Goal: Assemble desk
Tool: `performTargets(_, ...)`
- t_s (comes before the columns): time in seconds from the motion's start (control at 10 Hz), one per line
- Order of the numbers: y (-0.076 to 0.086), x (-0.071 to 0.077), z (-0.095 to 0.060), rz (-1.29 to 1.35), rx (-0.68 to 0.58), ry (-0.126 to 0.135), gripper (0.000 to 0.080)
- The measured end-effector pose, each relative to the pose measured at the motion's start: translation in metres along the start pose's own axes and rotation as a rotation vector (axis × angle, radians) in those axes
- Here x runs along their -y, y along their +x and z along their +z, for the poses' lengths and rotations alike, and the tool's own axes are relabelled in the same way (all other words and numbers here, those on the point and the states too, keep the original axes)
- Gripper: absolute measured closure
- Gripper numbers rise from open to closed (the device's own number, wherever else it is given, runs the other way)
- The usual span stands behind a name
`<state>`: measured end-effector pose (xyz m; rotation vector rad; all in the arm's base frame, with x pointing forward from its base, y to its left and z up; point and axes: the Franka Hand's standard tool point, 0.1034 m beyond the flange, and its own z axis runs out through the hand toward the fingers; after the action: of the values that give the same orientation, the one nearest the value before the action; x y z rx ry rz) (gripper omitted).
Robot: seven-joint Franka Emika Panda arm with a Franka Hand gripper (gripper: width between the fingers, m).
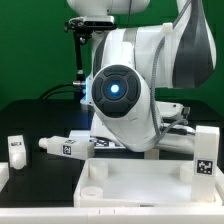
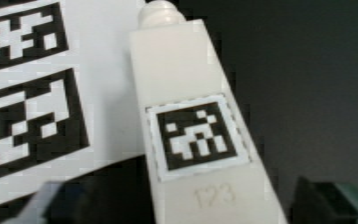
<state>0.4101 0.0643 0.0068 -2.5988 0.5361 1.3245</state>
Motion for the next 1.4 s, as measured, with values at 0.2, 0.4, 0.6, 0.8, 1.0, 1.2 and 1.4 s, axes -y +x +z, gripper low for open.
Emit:
performTargets(0.2,0.000,0.000,0.000,0.001,0.000,0.001,0.0519)
performTargets(0.4,-0.002,-0.001,-0.006,-0.004,-0.002,0.005,0.0515)
performTargets(0.6,-0.011,-0.009,-0.060,-0.020,-0.073,0.048,0.0515)
performTargets(0.8,-0.028,-0.013,-0.115,-0.088,-0.194,0.082,0.0515)
performTargets(1.0,-0.026,-0.008,-0.130,-0.103,-0.346,0.088,0.0514)
performTargets(1.2,-0.028,-0.008,-0.131,-0.106,-0.441,0.097,0.0514)
performTargets(1.4,-0.021,-0.015,-0.178,-0.205,-0.591,0.098,0.0514)
